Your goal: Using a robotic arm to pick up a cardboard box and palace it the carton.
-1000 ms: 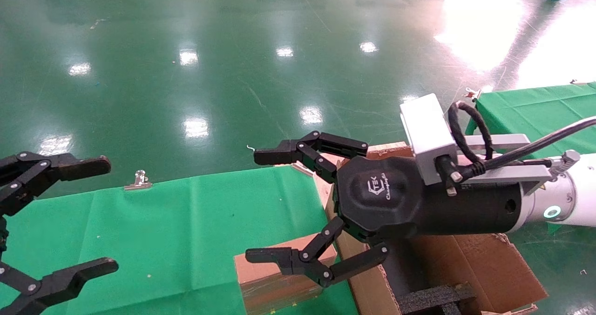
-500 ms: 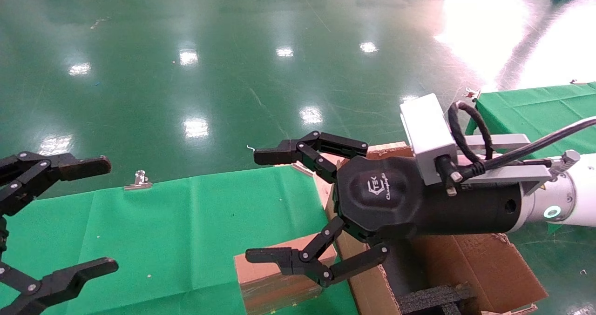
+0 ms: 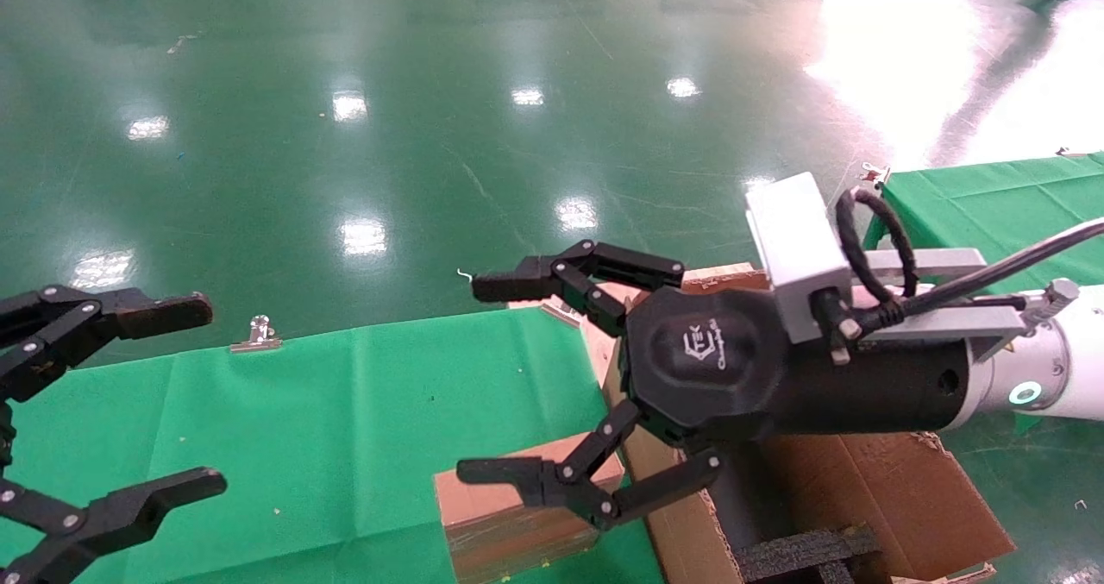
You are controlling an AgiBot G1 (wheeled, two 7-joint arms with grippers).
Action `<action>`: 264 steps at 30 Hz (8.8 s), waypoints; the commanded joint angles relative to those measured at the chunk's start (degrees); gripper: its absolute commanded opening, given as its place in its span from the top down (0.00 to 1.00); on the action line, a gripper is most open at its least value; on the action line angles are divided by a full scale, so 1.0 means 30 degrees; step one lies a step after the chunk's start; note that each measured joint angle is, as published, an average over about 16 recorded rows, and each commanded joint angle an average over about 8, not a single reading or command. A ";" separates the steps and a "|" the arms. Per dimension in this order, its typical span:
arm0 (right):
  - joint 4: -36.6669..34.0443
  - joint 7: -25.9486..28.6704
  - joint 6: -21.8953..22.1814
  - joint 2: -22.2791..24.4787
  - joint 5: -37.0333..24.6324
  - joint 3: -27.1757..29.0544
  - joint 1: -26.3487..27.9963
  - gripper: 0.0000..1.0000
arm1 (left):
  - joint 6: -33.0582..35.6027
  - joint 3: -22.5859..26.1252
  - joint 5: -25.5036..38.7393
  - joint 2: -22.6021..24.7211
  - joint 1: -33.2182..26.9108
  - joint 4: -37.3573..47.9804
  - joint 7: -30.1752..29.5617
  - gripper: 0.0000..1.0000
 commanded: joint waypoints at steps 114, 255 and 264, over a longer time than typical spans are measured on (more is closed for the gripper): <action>-0.3256 -0.2367 -0.1681 -0.5175 -1.3653 -0.9850 1.6159 1.00 | -0.0008 0.0009 -0.0009 -0.0005 0.0000 0.0008 0.0009 0.00; 0.1216 2.3469 0.9969 0.7867 -1.7008 -2.0746 1.2320 1.00 | -0.0021 0.0027 -0.0023 -0.0014 0.0000 0.0017 0.0020 0.00; 0.1213 2.4990 1.0281 0.7399 -1.8054 -2.1079 1.1943 1.00 | -0.0021 0.0029 -0.0023 -0.0014 -0.0001 0.0017 0.0021 0.00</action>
